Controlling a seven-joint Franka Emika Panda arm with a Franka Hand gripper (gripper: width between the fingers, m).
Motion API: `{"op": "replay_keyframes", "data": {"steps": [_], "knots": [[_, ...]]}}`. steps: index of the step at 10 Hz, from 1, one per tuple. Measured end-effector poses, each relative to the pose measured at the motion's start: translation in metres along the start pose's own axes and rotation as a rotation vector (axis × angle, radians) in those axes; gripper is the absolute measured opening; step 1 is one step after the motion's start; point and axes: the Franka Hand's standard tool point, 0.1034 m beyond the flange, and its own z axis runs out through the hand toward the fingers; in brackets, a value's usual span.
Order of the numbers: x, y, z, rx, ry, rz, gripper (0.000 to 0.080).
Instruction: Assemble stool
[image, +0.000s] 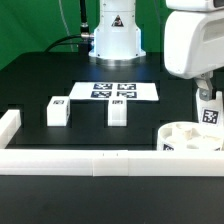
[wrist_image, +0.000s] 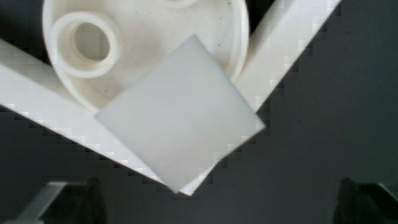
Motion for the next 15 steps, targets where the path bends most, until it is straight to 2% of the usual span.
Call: {"op": "replay_keyframes", "data": {"steps": [1,2,3,5,7,11,12,13,14,15], "knots": [[0.000,0.002,0.000,-0.010,0.000,-0.100,0.0649],[0.002,0.003,0.002,-0.044,0.008,-0.217,0.0649],[0.003,0.004,0.004,-0.062,0.016,-0.284,0.0649],[-0.004,0.012,0.011,-0.093,0.032,-0.408,0.0649],[-0.012,0.013,0.018,-0.090,0.026,-0.399,0.0649],[-0.016,0.011,0.025,-0.084,0.020,-0.385,0.0649],[-0.016,0.011,0.026,-0.084,0.020,-0.384,0.0559],[-0.016,0.011,0.026,-0.084,0.020,-0.372,0.0559],[-0.017,0.011,0.026,-0.083,0.020,-0.355,0.0358],[-0.017,0.012,0.027,-0.083,0.020,-0.355,0.0336]]}}
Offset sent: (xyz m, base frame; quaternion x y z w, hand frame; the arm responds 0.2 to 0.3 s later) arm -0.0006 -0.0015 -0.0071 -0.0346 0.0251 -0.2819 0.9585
